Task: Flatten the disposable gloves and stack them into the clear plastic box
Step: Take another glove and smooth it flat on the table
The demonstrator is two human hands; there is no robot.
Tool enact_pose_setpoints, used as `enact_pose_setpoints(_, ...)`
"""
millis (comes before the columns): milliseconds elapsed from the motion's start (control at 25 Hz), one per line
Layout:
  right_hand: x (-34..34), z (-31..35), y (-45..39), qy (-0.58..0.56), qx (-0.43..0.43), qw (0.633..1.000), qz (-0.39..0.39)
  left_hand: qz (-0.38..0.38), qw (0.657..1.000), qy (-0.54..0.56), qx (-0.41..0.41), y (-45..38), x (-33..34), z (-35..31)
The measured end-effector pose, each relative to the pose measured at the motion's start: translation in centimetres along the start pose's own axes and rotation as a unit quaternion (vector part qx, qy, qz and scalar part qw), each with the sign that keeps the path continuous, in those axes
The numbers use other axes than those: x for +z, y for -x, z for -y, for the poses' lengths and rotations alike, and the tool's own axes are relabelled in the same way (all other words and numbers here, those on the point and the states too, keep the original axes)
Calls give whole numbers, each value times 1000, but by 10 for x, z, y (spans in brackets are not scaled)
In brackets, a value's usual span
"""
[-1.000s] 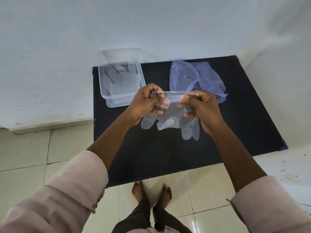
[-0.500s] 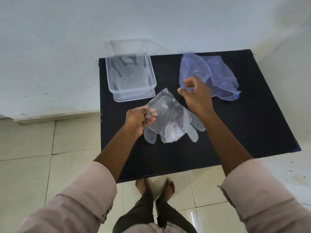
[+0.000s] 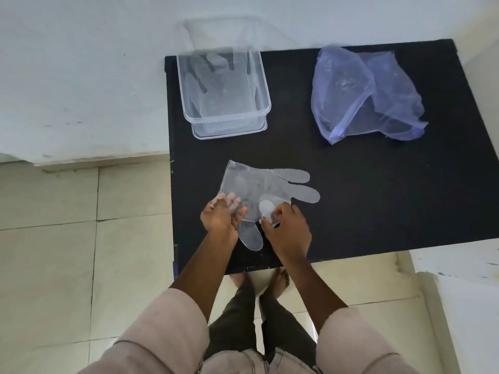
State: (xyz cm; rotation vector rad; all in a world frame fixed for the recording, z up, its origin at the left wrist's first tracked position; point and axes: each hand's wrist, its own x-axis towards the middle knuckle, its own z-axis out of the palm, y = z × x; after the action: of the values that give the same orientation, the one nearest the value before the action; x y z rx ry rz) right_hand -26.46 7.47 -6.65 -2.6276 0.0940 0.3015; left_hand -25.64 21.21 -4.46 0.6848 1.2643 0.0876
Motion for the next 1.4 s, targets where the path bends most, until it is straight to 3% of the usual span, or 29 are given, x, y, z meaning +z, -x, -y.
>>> enact_pose_setpoints(200,9,-3,-5,17,-12,997,-68,2,1000,-8,14,-2,-3,4)
enact_pose_setpoints(360,2,-4,-7,-97,77,984,-129,-1,1000,-9,14,-5,-5,5)
enact_pose_setpoints(520,-10,-8,-10,-306,225,904,-196,-10,1000,-7,14,-7,-8,5)
enact_pose_setpoints(640,-16,-17,-13,-430,347,815,-171,-14,1000,5,18,-7,-10,2)
enact_pose_setpoints(720,-22,-24,-14,-451,387,788,-161,-6,1000,12,27,-6,-10,-2)
enact_pose_setpoints(800,-33,-28,-16,-432,381,800,-169,14,999,0,51,-2,-8,-9)
enact_pose_setpoints(880,-47,-30,-20,-392,345,834,-177,37,995,-30,90,4,-3,-16)
enact_pose_setpoints(1000,-68,-24,-27,-379,286,869,-140,72,977,-105,171,19,10,-29)
enact_pose_setpoints(1240,-122,14,-59,-431,155,889,-7,216,854,-289,375,64,57,-77)
enact_pose_setpoints(1320,-143,22,-69,-468,141,873,-11,270,785,-349,436,85,78,-93)
enact_pose_setpoints(1400,-163,22,-76,-502,140,853,-27,326,681,-398,521,106,93,-101)
